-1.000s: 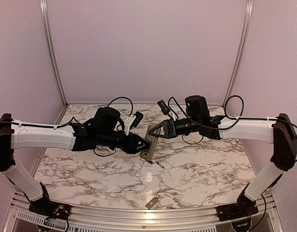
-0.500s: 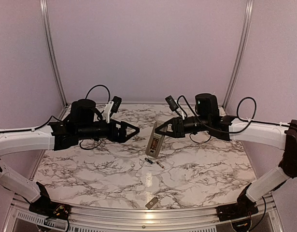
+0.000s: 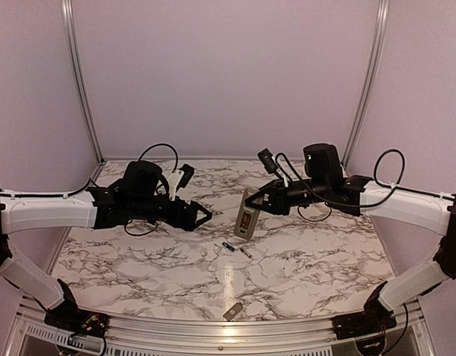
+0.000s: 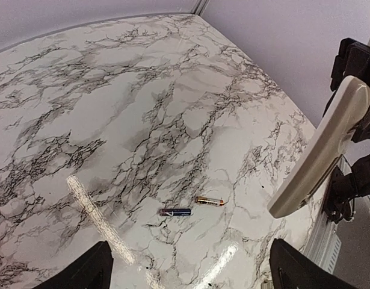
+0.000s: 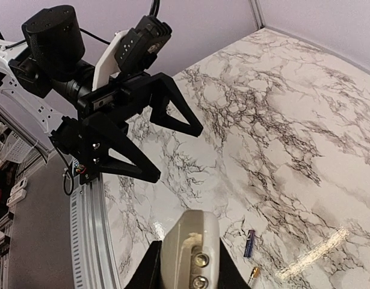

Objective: Load the batteries into the remote control
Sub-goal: Pick up the battery from the center of the board.

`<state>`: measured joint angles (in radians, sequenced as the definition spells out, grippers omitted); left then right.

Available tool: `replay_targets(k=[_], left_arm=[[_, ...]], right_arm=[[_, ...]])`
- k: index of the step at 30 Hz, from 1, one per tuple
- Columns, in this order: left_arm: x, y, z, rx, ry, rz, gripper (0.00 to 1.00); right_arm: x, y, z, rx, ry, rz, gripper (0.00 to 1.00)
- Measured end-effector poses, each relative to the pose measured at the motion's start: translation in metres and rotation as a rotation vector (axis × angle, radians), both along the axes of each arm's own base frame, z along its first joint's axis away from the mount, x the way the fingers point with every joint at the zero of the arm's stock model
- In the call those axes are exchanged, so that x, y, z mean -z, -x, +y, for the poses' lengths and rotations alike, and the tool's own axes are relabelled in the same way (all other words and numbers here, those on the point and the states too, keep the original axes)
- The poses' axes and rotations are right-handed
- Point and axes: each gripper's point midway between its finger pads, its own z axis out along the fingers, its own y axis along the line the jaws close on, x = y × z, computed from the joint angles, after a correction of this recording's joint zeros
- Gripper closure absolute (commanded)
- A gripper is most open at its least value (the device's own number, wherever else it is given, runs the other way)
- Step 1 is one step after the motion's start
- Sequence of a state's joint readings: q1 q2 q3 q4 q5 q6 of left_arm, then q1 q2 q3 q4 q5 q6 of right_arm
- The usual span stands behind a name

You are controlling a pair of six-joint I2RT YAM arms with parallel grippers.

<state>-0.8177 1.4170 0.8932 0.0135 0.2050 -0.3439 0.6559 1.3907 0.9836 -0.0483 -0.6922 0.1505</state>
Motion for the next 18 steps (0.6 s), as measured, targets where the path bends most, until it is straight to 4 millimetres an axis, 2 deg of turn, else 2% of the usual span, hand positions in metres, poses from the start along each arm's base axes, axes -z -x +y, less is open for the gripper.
replay_targets(k=[4, 8, 12, 15, 18], left_arm=[[0.014, -0.012, -0.007, 0.004, -0.088, 0.015, 0.35], [0.034, -0.025, -0.016, -0.002, -0.172, 0.053, 0.47], [0.06, -0.023, -0.023, 0.007, -0.236, 0.119, 0.5], [0.076, -0.012, -0.035, 0.039, -0.277, 0.148, 0.46], [0.083, 0.001, -0.05, 0.111, -0.319, 0.13, 0.45]], right_arm=[[0.007, -0.004, -0.005, 0.025, 0.032, -0.002, 1.0], [0.02, -0.014, -0.02, 0.073, 0.054, 0.019, 1.0], [0.033, -0.027, -0.042, 0.141, 0.072, 0.05, 1.0], [0.039, -0.034, -0.053, 0.174, 0.076, 0.067, 1.0], [0.043, -0.034, -0.06, 0.185, 0.07, 0.088, 1.0]])
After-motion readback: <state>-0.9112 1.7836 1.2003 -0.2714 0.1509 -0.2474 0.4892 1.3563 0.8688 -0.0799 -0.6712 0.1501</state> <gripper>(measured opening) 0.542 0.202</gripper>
